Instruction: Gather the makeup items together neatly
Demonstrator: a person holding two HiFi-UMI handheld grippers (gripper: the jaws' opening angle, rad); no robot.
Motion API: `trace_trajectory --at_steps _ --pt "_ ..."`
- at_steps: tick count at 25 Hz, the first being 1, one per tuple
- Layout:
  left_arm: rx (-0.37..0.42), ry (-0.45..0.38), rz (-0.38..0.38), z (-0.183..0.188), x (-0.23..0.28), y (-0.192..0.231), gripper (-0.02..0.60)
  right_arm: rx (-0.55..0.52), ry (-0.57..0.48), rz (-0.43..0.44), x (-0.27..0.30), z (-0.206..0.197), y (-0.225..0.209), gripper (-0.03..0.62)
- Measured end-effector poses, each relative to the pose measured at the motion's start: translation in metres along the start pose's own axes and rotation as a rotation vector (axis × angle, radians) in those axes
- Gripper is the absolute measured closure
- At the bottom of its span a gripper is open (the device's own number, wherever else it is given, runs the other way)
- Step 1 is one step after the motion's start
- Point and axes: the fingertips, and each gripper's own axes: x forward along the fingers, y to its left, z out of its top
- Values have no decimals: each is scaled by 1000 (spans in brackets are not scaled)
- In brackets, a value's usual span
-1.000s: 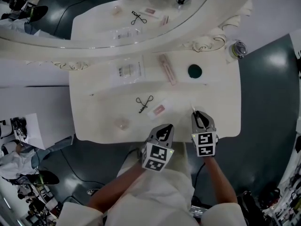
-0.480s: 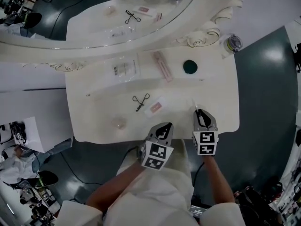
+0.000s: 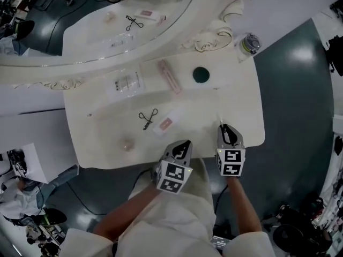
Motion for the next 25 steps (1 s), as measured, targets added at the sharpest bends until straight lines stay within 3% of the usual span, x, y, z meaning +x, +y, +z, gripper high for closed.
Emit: trace_trajectory --at_steps 13,25 --pt "24 18 -19 -6 9 2 580 46 28 -54 7 -13 -17 533" --pt "13 22 -10 -7 5 2 580 20 49 -64 14 -22 -17 533"
